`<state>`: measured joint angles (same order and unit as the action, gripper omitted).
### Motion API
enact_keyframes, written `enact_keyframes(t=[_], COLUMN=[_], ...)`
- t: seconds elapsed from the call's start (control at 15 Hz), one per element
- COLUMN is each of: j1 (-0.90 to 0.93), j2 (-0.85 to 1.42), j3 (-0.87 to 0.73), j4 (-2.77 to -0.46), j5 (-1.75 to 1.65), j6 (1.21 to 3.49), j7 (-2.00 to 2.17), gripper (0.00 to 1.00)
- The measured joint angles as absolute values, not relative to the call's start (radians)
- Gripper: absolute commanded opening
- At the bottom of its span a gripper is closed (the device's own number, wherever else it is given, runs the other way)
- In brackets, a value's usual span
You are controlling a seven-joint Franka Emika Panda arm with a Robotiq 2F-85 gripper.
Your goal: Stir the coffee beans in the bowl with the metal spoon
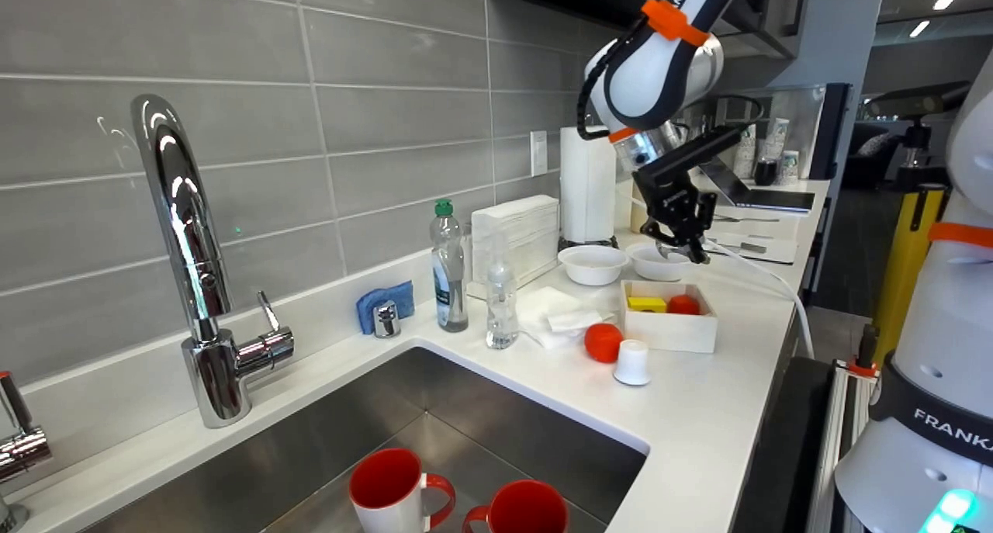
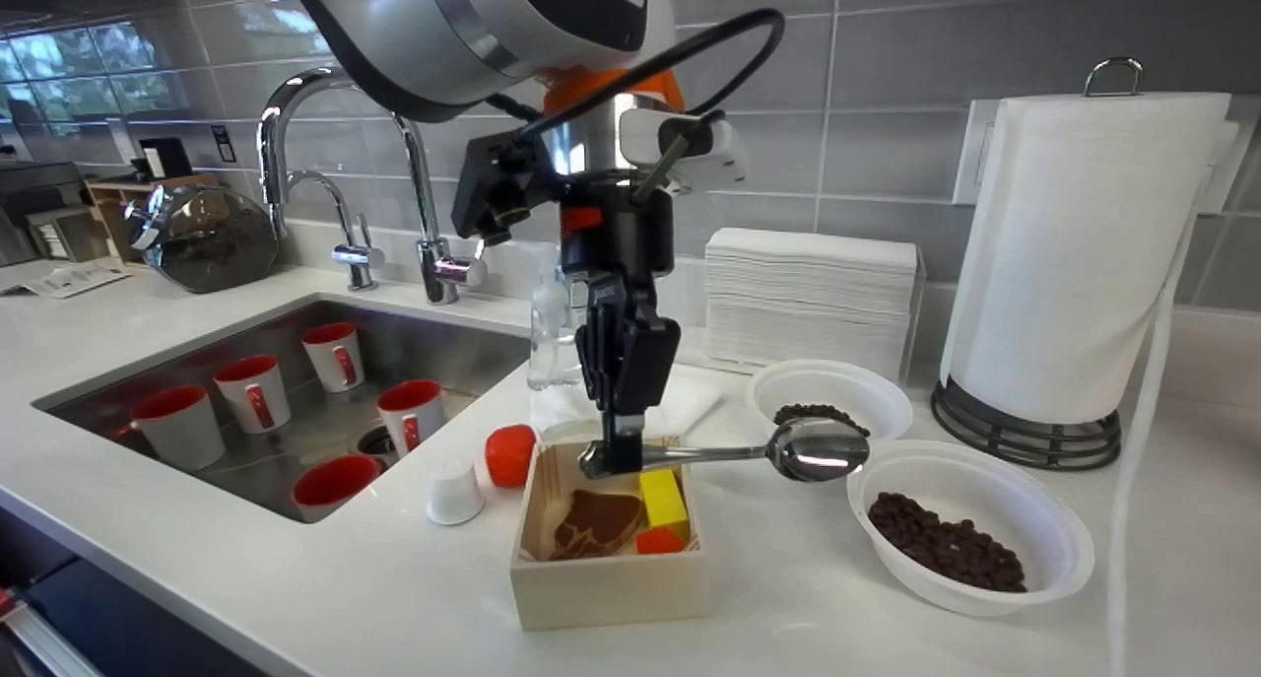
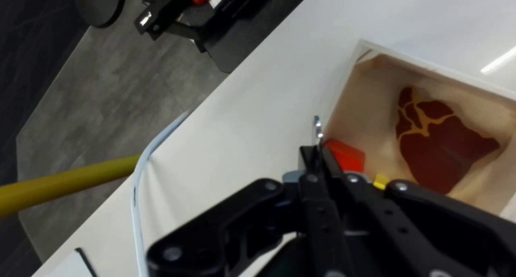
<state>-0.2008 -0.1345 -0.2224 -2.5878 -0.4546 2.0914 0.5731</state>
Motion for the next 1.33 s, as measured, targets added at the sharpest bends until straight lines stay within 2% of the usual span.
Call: enact_keyframes(t=[0.53, 1.07, 1.33], j1=[-0.301, -0.299, -0.317], j2=[-0.257, -0.201, -0.155], j3=[-0.297, -0.369, -0.421], j4=[-2.563, -2.499, -2.46], j5=[-0.188, 0.245, 0.312], j6=[2.153, 2.167, 2.112], j7=[0.337, 0.012, -0.071], gripper=[0.01, 0.01, 0.01])
